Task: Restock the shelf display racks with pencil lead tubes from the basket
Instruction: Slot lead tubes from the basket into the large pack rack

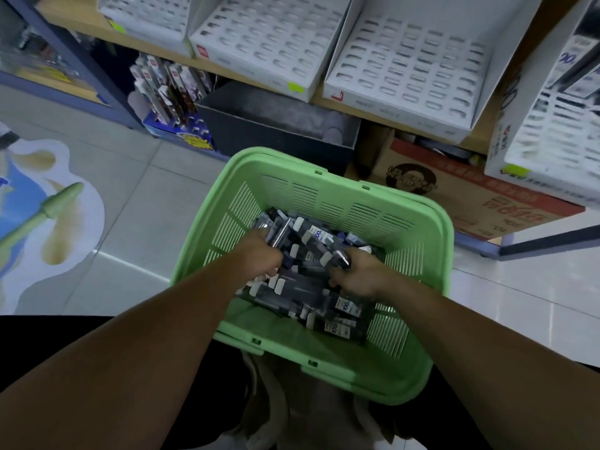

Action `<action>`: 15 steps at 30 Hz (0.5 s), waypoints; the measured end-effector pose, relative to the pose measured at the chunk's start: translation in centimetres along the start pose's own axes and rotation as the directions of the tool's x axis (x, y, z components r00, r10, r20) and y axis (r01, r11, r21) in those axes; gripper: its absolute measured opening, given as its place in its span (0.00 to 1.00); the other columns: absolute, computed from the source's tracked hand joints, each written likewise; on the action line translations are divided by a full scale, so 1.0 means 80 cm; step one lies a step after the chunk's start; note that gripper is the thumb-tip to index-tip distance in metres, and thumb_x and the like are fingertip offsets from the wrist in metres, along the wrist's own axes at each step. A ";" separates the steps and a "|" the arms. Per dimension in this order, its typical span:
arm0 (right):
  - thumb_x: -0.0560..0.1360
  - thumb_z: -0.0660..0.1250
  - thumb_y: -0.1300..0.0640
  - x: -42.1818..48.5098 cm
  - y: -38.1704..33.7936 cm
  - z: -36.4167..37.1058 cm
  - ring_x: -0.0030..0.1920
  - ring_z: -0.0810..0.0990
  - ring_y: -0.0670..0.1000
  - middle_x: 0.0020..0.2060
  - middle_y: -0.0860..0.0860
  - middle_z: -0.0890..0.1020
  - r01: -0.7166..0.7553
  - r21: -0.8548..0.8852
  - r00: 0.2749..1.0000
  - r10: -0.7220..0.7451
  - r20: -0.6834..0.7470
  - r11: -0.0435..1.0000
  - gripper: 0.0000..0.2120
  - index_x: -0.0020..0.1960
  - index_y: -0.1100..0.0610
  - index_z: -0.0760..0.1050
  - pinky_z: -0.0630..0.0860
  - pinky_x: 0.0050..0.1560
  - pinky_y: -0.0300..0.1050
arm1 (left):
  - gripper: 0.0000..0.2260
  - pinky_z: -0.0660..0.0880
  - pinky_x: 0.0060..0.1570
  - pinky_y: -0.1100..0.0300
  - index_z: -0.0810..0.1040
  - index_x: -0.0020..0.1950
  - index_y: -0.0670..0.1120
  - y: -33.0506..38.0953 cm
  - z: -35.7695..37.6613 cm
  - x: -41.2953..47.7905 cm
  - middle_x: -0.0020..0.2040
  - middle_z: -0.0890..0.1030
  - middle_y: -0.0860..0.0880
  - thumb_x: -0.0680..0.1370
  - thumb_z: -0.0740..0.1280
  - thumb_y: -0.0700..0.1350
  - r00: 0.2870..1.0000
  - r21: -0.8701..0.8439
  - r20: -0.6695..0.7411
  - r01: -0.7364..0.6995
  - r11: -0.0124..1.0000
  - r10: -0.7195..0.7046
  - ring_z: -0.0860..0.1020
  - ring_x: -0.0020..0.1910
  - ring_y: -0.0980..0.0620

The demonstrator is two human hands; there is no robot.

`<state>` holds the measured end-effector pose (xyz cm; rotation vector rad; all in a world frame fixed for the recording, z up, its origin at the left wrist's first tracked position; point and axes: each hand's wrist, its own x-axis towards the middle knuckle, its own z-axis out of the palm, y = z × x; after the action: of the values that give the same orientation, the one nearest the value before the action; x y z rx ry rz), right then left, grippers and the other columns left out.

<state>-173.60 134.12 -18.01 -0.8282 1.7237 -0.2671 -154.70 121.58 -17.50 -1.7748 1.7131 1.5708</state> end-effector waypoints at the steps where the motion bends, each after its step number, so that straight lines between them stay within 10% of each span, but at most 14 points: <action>1: 0.83 0.65 0.51 -0.006 -0.006 -0.006 0.36 0.83 0.49 0.48 0.57 0.86 -0.012 0.065 1.000 0.011 0.019 0.998 0.09 0.61 0.53 0.72 0.79 0.33 0.43 | 0.38 0.83 0.37 0.53 0.57 0.83 0.45 0.006 -0.001 -0.004 0.60 0.81 0.40 0.76 0.68 0.32 1.000 -0.046 0.004 0.010 0.999 -0.010 0.85 0.42 0.48; 9: 0.82 0.67 0.50 -0.054 -0.061 -0.062 0.48 0.86 0.54 0.48 0.54 0.86 -0.039 0.078 0.997 0.044 -0.061 0.996 0.09 0.59 0.53 0.75 0.83 0.54 0.56 | 0.09 0.82 0.33 0.53 0.78 0.50 0.38 0.067 -0.018 -0.058 0.40 0.86 0.39 0.73 0.75 0.37 0.999 -0.295 0.012 -0.047 0.954 0.053 0.83 0.31 0.46; 15: 0.83 0.67 0.59 -0.134 -0.122 -0.111 0.30 0.83 0.54 0.34 0.57 0.82 0.047 0.212 0.999 -0.045 -0.011 0.976 0.07 0.51 0.63 0.74 0.82 0.32 0.47 | 0.15 0.82 0.49 0.48 0.78 0.57 0.36 0.107 -0.052 -0.114 0.43 0.87 0.41 0.73 0.76 0.35 0.982 -0.466 0.045 -0.143 0.873 0.185 0.86 0.40 0.45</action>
<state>-176.88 131.91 -1.49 -0.7106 1.6500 -0.4774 -157.24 121.23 -4.58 -1.7492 1.5750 2.2523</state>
